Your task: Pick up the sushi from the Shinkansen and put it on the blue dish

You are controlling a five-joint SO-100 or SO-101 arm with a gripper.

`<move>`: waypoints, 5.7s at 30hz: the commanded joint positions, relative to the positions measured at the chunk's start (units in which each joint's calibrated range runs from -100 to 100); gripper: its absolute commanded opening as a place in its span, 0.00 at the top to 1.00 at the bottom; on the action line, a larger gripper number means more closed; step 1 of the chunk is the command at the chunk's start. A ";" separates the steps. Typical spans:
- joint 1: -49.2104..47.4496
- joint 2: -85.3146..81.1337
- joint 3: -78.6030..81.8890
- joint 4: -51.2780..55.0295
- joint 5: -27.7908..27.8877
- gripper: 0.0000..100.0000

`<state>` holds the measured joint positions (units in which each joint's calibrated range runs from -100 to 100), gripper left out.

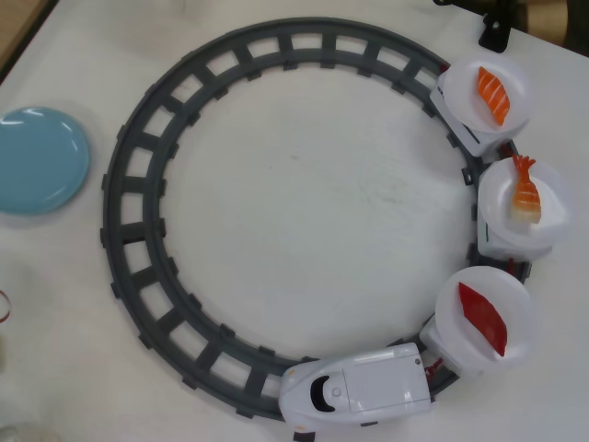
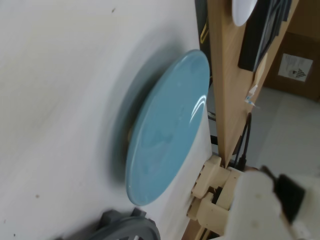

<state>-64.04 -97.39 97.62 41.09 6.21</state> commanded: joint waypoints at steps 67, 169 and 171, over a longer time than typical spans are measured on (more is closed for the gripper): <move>0.92 -0.54 1.39 -0.46 -0.04 0.97; 94.41 68.56 -66.87 25.62 46.88 0.76; 93.97 68.56 -64.98 25.62 47.45 0.76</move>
<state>29.63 -28.89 31.56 67.31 52.72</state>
